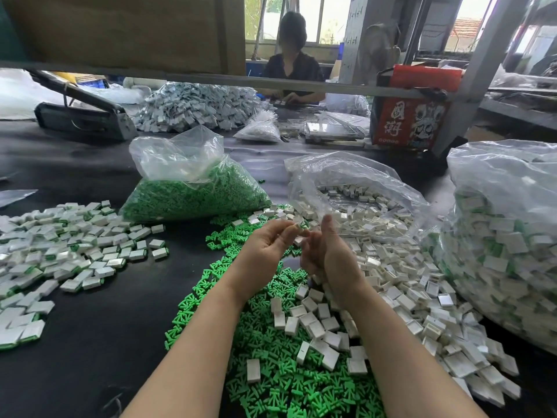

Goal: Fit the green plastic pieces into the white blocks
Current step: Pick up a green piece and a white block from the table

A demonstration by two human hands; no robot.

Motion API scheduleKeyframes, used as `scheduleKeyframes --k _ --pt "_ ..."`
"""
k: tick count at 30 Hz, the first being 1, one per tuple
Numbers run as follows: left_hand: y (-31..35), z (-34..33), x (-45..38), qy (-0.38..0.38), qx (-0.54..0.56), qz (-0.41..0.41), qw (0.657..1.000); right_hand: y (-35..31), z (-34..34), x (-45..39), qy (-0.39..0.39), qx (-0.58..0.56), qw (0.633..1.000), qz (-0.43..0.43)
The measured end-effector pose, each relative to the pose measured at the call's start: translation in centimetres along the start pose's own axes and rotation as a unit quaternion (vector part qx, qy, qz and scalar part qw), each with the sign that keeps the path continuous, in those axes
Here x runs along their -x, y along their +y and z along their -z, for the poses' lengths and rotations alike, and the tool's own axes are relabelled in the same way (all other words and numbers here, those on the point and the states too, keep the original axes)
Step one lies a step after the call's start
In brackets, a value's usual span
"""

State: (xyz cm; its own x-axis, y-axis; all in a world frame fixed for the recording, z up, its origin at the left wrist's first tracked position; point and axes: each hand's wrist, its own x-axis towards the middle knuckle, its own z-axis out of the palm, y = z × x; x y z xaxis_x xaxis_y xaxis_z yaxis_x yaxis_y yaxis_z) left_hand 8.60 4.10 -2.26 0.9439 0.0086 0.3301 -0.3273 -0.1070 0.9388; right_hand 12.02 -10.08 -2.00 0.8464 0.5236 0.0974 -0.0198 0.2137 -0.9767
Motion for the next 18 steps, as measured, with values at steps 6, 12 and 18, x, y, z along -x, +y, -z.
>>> scheduleKeyframes --k 6,12,18 --pt "-0.02 0.35 -0.07 0.003 -0.009 -0.011 1.0 0.29 0.03 -0.21 -0.006 0.027 0.999 0.025" --pt "-0.51 0.75 0.17 -0.042 0.002 0.029 0.999 0.23 0.09 -0.26 0.027 0.163 0.981 0.102" --pt "-0.85 0.71 0.08 -0.061 0.033 0.079 0.994 0.6 0.39 -0.34 0.021 0.257 0.961 0.098"
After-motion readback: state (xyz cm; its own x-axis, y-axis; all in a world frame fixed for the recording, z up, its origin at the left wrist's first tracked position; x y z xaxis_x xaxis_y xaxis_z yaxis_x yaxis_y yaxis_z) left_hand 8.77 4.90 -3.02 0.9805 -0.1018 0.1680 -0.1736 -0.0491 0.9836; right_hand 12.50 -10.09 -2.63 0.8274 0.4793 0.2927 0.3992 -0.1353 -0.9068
